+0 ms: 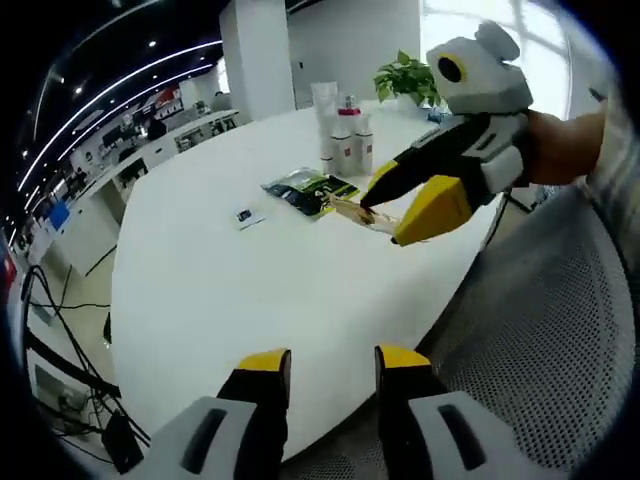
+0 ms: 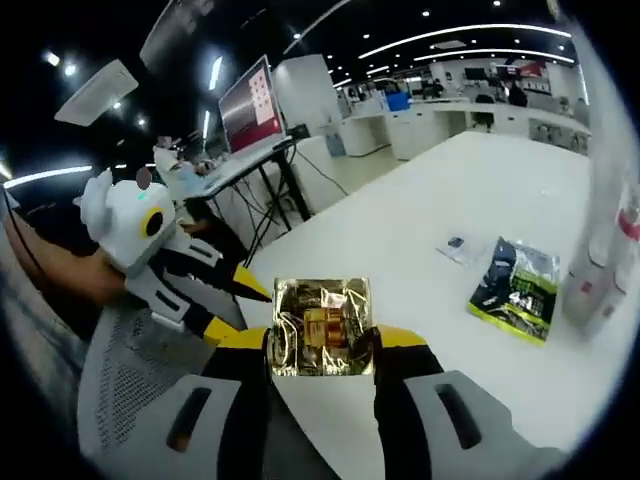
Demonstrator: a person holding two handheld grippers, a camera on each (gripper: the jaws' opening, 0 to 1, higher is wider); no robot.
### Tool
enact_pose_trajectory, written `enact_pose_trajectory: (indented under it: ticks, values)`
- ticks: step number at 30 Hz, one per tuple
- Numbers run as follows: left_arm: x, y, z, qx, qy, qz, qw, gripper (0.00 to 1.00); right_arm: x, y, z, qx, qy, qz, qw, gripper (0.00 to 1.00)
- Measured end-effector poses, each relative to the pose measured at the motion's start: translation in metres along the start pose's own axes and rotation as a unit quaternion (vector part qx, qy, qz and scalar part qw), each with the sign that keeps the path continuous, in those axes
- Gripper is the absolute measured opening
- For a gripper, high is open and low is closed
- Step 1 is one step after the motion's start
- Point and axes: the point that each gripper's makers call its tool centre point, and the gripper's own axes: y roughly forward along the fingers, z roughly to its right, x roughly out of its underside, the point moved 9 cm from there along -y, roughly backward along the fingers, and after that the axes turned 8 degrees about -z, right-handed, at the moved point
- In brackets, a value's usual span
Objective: Arrange the skincare products in the storage area until every visible bottle or jar stands upright without overlapping.
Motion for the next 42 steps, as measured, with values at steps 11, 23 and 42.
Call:
enact_pose_trajectory:
  ticks: [11, 23, 42]
  values:
    - [-0.014, -0.01, 0.014, 0.099, -0.217, 0.051, 0.9699, 0.37, 0.005, -0.016, 0.008, 0.025, -0.001, 0.023, 0.9994, 0.38]
    - [-0.015, -0.001, 0.025, 0.14, -0.211, 0.075, 0.9645, 0.38, 0.007, -0.01, -0.012, 0.029, -0.086, -0.011, 0.9958, 0.38]
    - [-0.016, -0.006, 0.022, 0.162, -0.23, 0.099, 0.9544, 0.38, 0.009, -0.012, -0.006, 0.044, -0.08, -0.013, 0.9957, 0.38]
